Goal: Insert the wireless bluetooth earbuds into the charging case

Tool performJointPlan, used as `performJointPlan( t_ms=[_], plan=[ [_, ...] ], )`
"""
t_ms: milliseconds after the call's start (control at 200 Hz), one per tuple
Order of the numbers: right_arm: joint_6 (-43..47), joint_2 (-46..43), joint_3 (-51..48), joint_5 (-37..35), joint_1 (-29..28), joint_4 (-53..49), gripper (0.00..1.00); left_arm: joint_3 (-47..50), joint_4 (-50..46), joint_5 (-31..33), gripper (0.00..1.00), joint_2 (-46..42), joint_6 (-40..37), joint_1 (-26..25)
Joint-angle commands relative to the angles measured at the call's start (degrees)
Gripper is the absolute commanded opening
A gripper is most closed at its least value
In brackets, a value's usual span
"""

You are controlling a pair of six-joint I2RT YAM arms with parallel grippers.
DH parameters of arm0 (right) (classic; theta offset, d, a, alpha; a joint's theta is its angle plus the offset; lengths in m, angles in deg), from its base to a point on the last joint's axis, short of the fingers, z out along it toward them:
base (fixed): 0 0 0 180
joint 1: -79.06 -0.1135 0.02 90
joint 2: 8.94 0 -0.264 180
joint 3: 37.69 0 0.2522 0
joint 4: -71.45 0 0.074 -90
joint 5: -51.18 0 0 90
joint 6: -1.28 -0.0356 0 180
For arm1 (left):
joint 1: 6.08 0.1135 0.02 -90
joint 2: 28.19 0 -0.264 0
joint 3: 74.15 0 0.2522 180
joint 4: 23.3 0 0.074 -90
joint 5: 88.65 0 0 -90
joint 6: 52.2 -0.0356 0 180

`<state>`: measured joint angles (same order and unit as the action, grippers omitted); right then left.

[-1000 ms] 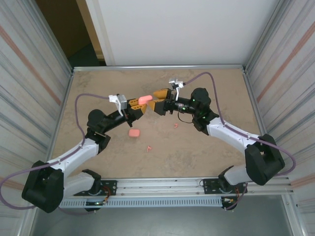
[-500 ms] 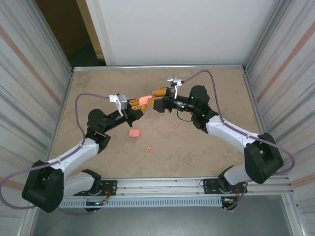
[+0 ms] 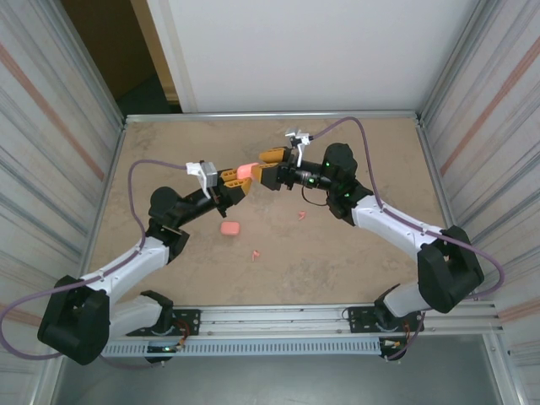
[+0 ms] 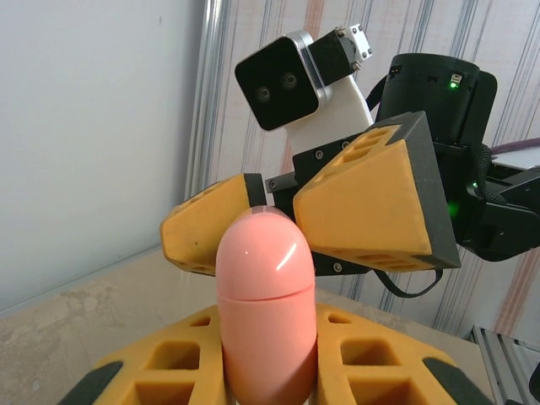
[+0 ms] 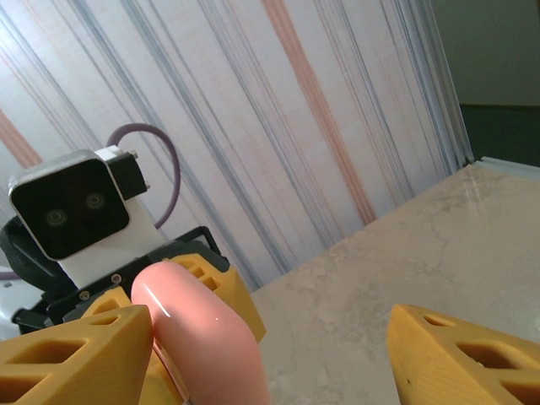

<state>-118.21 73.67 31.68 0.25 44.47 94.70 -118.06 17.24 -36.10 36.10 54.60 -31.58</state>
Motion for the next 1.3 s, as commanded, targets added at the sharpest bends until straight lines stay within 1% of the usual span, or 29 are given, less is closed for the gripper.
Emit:
performJointPlan(
  t_ms=[0,386,566,752,907,982,1293],
  plan=[
    [0.9,1.0,2.2,-1.5,0.4,0.1,0.72,-1.9,2.2,-2.1,0.00,-1.5,0.2,-0.1],
    [0.7,3.6,4.4,-1.3,0.8,0.4,0.72,-2.1,1.6,-2.4,0.00,-2.4,0.0,0.0],
    [-0.3,4.7,5.6,-0.6,0.8,1.2,0.72,-2.4,-0.1,-2.2,0.00,-3.0,-0.8,-0.1],
    [-0.8,4.0,6.5,-0.2,1.4,1.3,0.72,-2.1,-2.1,-1.6,0.00,-3.5,-1.8,-0.1],
    [-1.0,1.3,5.5,-0.2,2.3,0.5,0.73,-1.7,-3.6,-0.6,0.00,-3.7,-2.2,-0.1],
    [-0.7,-0.7,4.6,-0.5,2.8,-1.3,0.73,-1.3,-4.5,0.1,0.00,-4.1,-2.5,0.0],
    [7.7,-11.3,0.1,-3.9,3.4,-17.8,0.73,0.6,-9.2,4.6,0.00,-8.8,-4.9,0.0]
  ],
)
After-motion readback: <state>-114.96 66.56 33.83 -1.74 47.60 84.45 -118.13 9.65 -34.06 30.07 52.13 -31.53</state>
